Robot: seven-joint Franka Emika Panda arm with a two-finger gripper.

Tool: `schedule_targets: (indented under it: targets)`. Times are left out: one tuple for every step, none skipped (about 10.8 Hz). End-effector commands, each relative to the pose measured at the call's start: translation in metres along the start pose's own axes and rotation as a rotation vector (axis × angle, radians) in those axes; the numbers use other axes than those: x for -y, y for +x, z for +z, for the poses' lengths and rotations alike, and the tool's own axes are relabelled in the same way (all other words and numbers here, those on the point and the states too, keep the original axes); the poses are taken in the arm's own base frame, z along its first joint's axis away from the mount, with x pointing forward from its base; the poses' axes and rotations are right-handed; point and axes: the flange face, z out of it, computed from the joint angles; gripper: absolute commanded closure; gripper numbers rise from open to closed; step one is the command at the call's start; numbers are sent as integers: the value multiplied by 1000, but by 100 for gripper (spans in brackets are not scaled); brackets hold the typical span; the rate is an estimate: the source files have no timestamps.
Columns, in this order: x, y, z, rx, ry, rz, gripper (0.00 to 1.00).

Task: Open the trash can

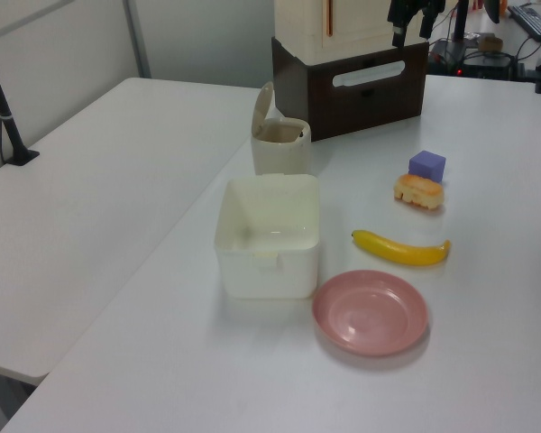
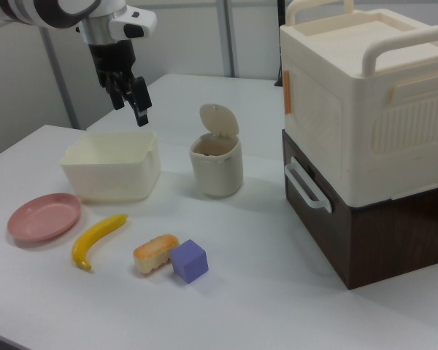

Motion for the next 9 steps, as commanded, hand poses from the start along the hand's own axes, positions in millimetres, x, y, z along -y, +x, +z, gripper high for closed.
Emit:
schedule_targets:
  targets:
    - [1, 0, -5, -10, 19, 130, 0]
    - [1, 0, -6, -17, 20, 148, 0]
    - [1, 0, -5, -16, 19, 147, 0]
    - [1, 1, -5, -17, 17, 147, 0]
    - [1, 1, -6, -19, 16, 141, 0]
    - [1, 1, -5, -18, 16, 139, 0]
    - [1, 1, -5, -18, 16, 139, 0]
    - [1, 1, -5, -16, 15, 139, 0]
    - [1, 1, -5, -16, 15, 138, 0]
